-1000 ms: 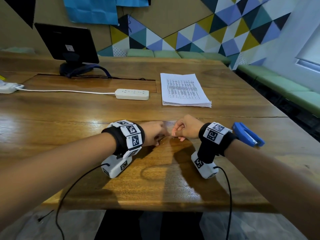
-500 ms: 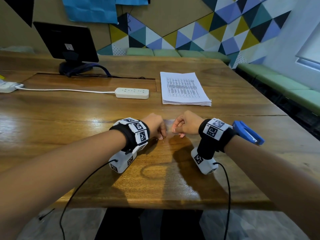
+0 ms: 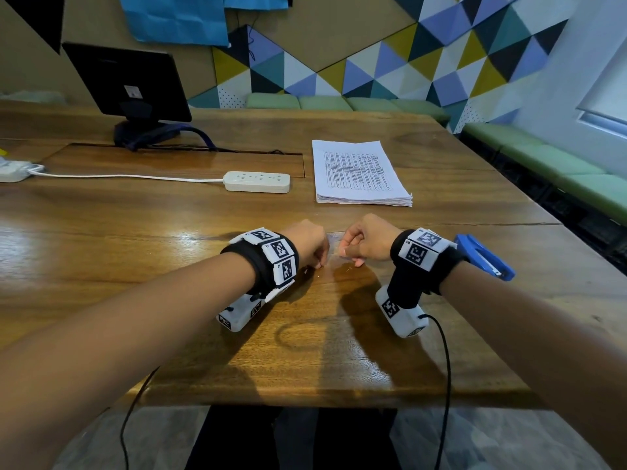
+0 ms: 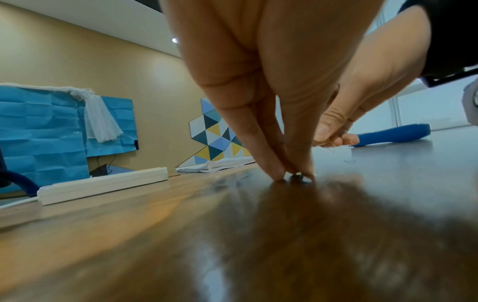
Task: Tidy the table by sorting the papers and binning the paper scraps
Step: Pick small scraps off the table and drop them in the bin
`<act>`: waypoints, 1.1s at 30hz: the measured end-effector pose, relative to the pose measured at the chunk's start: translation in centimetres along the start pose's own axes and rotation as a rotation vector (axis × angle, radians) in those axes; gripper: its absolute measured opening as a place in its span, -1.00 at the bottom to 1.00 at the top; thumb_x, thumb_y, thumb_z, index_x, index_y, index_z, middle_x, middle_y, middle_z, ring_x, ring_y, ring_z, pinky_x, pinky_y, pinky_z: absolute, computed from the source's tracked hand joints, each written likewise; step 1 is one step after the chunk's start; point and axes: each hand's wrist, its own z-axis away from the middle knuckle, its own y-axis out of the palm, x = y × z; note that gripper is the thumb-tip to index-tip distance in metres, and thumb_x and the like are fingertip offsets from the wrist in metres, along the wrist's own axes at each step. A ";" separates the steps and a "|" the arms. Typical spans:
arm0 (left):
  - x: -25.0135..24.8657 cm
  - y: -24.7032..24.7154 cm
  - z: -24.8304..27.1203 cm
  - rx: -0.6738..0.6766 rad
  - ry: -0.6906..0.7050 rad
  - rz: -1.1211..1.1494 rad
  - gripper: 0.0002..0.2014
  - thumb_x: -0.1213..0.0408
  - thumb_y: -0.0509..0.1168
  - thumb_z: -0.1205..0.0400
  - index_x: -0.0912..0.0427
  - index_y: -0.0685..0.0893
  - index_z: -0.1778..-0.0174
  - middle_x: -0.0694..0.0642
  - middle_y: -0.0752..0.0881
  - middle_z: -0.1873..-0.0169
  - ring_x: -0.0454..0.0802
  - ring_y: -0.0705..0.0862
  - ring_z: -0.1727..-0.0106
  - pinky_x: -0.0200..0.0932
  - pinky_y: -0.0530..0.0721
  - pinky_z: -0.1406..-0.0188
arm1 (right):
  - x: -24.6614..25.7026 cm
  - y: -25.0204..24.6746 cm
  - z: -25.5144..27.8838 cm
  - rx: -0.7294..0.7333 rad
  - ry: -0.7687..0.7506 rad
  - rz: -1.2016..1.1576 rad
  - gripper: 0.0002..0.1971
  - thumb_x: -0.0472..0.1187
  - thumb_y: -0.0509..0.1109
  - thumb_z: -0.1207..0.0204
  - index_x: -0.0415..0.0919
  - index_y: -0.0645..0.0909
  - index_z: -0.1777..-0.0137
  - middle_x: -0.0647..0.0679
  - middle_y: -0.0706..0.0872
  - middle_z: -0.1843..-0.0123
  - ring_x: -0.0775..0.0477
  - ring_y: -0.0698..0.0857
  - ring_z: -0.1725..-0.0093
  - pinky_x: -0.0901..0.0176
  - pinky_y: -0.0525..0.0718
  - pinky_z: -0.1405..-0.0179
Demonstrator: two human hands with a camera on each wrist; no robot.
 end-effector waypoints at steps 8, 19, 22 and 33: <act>-1.5 0.0 -0.2 0.117 0.029 -0.256 -0.80 0.32 0.25 -0.65 0.22 0.71 -0.13 0.20 0.70 -0.17 0.15 0.67 -0.19 -0.07 0.61 -0.15 | 0.1 0.0 0.5 -0.006 -0.006 0.116 -0.83 -0.30 0.46 -0.47 -0.09 0.70 0.33 -0.09 0.79 0.34 0.15 0.69 0.48 0.26 0.74 0.22; -1.9 0.2 -0.1 0.151 0.022 -0.384 -0.75 0.32 0.23 -0.67 0.31 0.62 -0.22 0.24 0.65 -0.21 0.16 0.66 -0.21 -0.07 0.61 -0.14 | 0.8 -0.1 1.1 0.112 -0.087 0.470 -0.97 -0.27 0.51 -0.43 -0.19 0.77 0.16 -0.06 0.83 0.21 0.03 0.74 0.31 0.05 0.80 0.00; -2.0 -0.1 0.0 0.153 0.011 -0.377 -0.76 0.30 0.23 -0.66 0.30 0.67 -0.17 0.22 0.70 -0.15 0.15 0.68 -0.17 -0.09 0.62 -0.10 | 1.0 -0.1 0.9 0.133 -0.107 0.571 -0.90 -0.30 0.45 -0.46 -0.10 0.74 0.22 -0.02 0.81 0.20 0.00 0.77 0.19 0.04 0.78 -0.01; -1.9 -0.5 0.2 0.141 -0.043 -0.218 -0.77 0.25 0.36 -0.58 0.27 0.73 -0.10 0.18 0.75 -0.11 0.09 0.70 -0.10 -0.18 0.62 0.00 | 2.0 2.5 1.3 0.282 -0.091 1.127 -0.73 -0.31 0.35 -0.53 -0.35 0.61 -0.22 -0.20 0.67 -0.18 -0.16 0.66 -0.14 0.10 0.62 -0.11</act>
